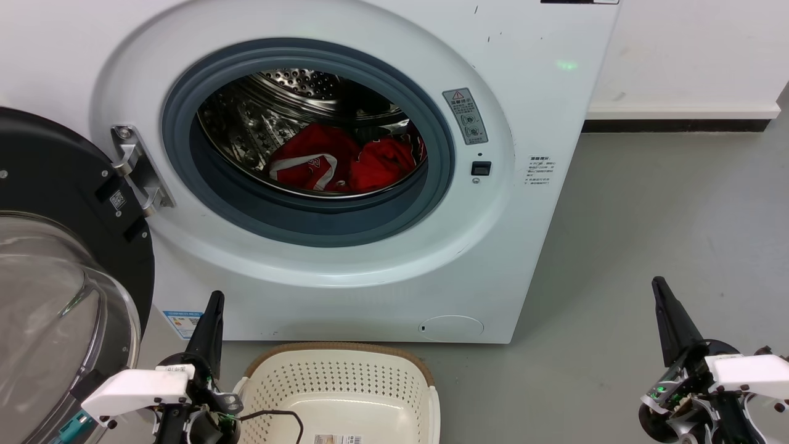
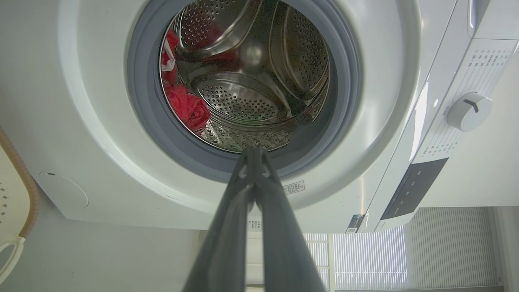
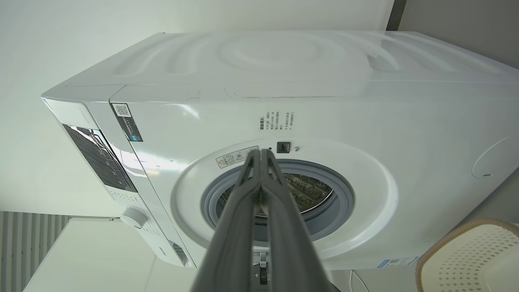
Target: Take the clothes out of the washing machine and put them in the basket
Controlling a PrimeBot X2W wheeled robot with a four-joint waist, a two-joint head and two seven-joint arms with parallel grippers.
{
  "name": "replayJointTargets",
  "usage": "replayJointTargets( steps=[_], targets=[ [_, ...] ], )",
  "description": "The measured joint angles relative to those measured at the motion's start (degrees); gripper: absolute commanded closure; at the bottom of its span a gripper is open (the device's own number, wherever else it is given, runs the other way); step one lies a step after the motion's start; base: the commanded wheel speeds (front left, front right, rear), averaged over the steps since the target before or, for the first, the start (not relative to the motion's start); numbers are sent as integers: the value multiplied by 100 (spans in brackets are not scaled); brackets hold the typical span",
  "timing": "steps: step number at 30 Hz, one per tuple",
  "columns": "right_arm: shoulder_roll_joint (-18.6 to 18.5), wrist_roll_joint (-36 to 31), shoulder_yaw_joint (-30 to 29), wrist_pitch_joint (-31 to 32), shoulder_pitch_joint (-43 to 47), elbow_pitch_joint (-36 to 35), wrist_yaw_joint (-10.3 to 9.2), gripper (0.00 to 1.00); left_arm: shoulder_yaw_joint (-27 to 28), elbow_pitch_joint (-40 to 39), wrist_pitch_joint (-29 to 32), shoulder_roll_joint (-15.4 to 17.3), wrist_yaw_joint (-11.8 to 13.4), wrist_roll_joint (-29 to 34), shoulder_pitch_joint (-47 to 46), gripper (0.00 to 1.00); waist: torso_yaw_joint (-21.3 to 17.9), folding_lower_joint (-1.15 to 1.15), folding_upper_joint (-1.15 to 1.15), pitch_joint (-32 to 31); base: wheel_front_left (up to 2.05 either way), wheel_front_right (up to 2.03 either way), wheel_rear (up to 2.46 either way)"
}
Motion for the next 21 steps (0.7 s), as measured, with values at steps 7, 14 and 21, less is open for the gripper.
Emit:
replayJointTargets(
  steps=[7,14,21],
  targets=[
    [0,0,0,0,0,0,0,100,0,0,0,0,0,0,0,100,0,0,0,0,0,0,0],
    [0,0,0,0,0,0,0,100,0,0,0,0,0,0,0,100,0,0,0,0,0,0,0],
    [1,1,2,-1,31,53,0,0,-12,58,-2,-3,2,0,30,0,0,0,0,0,0,0,0]
  ],
)
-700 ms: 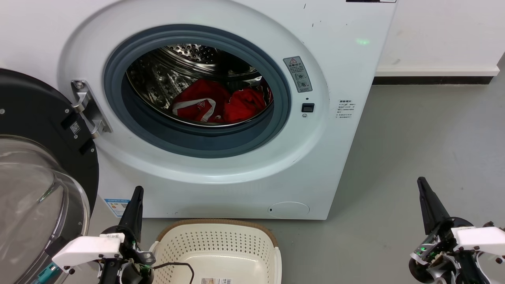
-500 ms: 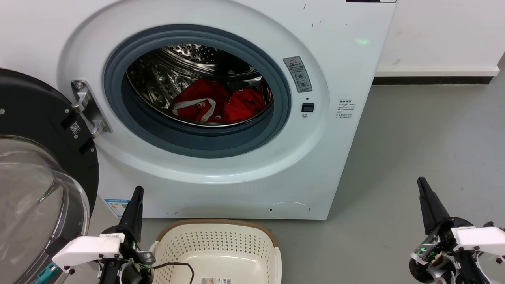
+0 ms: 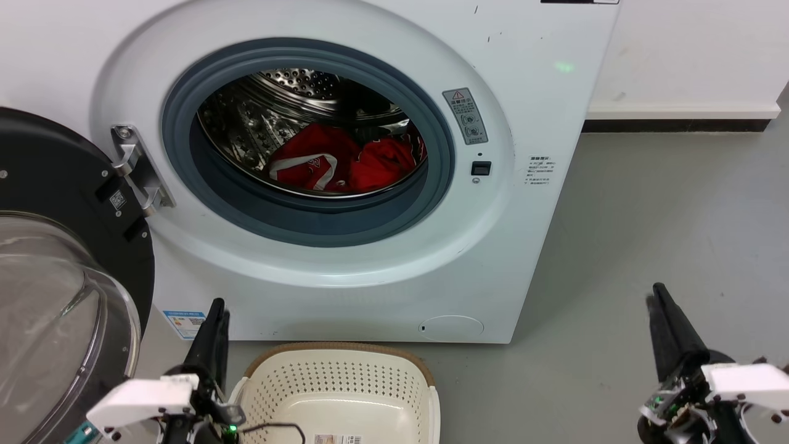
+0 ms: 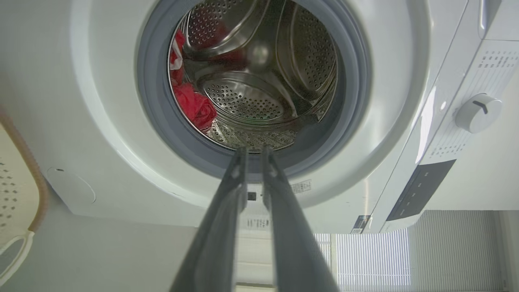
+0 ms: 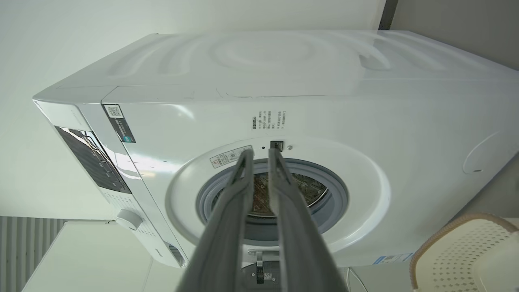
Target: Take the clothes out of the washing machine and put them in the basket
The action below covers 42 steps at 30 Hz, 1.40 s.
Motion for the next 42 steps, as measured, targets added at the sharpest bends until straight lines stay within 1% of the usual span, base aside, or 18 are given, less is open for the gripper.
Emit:
replayJointTargets(
  steps=[6,11,16,26,36,42],
  targets=[
    [9,-21,19,-75,227,175,-1,0,-30,146,-76,-20,1,23,233,0,0,0,0,2,0,0,0],
    [13,-314,24,-216,227,151,-1,0,-7,30,-223,-19,1,304,233,0,-2,0,0,8,0,0,0],
    [15,-957,16,-357,235,-29,-1,0,14,-156,-350,-18,71,845,233,0,-4,0,0,20,0,0,0],
    [20,-2257,80,-604,352,-430,-1,0,-113,-522,-601,-18,358,2016,305,0,-5,0,0,46,0,0,0],
    [21,-3561,205,-816,461,-725,-1,0,-318,-695,-829,-16,606,3099,366,0,2,0,0,62,0,0,0],
    [22,-4256,267,-954,506,-865,-1,0,-405,-759,-944,-15,709,3678,437,0,2,0,0,64,0,0,0]
  ],
)
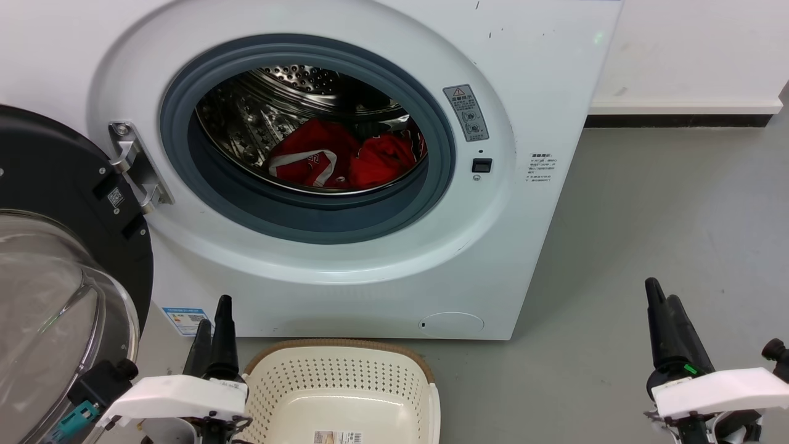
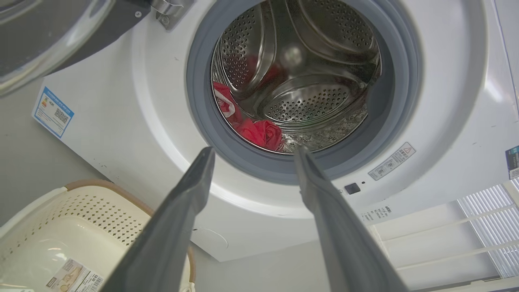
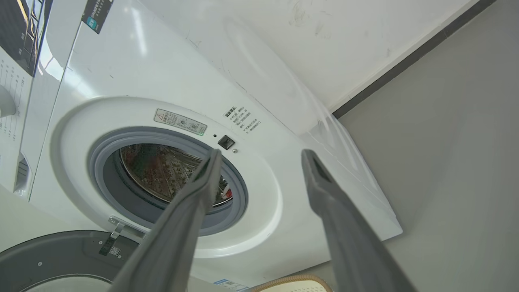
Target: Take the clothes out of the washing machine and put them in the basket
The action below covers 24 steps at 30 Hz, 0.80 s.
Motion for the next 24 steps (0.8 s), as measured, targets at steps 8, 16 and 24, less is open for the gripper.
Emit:
replayJointTargets(
  steps=[8,16,24],
  targets=[
    [0,-831,60,-145,96,-142,0,0,-87,-87,-149,1,138,715,70,0,4,0,0,4,0,0,0],
    [-1,-1594,109,-285,182,-264,0,0,-170,-168,-293,1,244,1357,125,0,7,0,0,2,0,0,0],
    [-1,-2274,156,-416,225,-446,0,0,-227,-264,-430,2,302,1926,214,0,1,0,0,1,0,0,0]
  ],
)
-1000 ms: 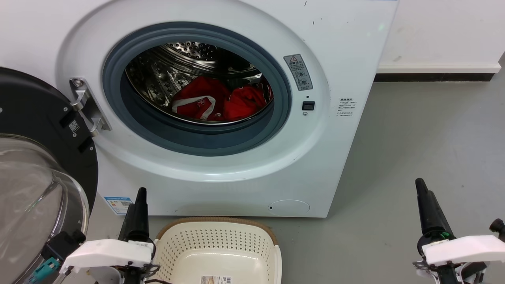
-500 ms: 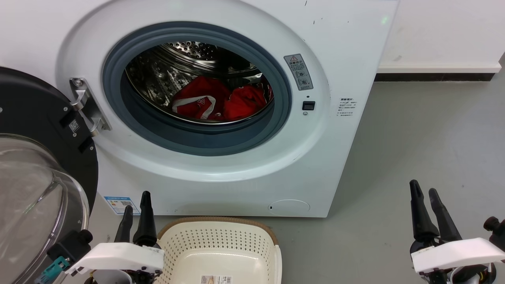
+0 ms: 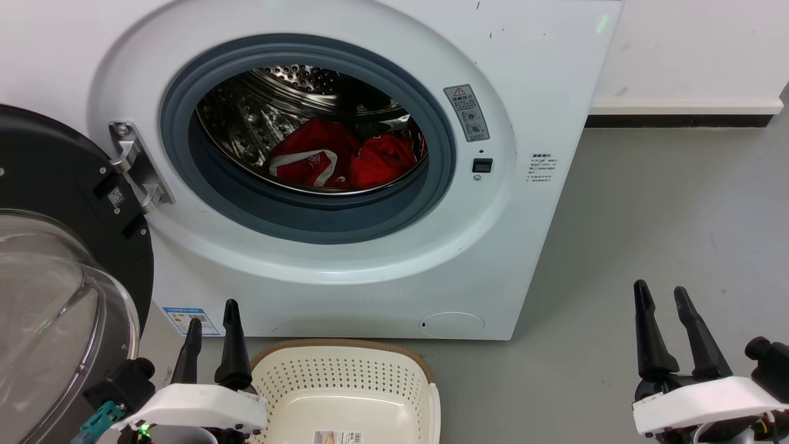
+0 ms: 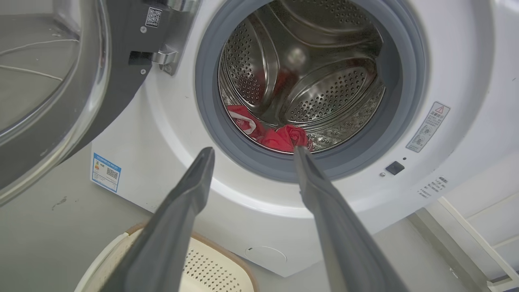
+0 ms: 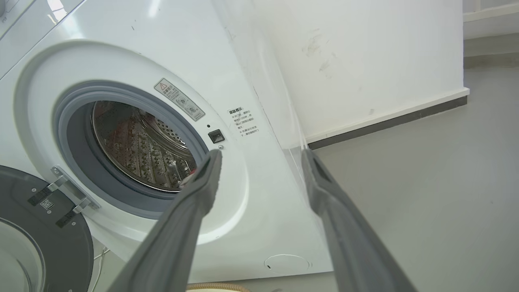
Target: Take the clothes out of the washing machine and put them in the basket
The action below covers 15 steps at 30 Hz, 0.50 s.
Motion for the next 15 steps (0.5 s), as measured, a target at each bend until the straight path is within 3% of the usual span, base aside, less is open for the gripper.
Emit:
replayJointTargets(
  steps=[15],
  targets=[
    [0,-1096,10,-253,122,-245,0,0,-135,-166,-256,2,119,1105,67,0,-12,0,0,15,0,0,0]
  ],
)
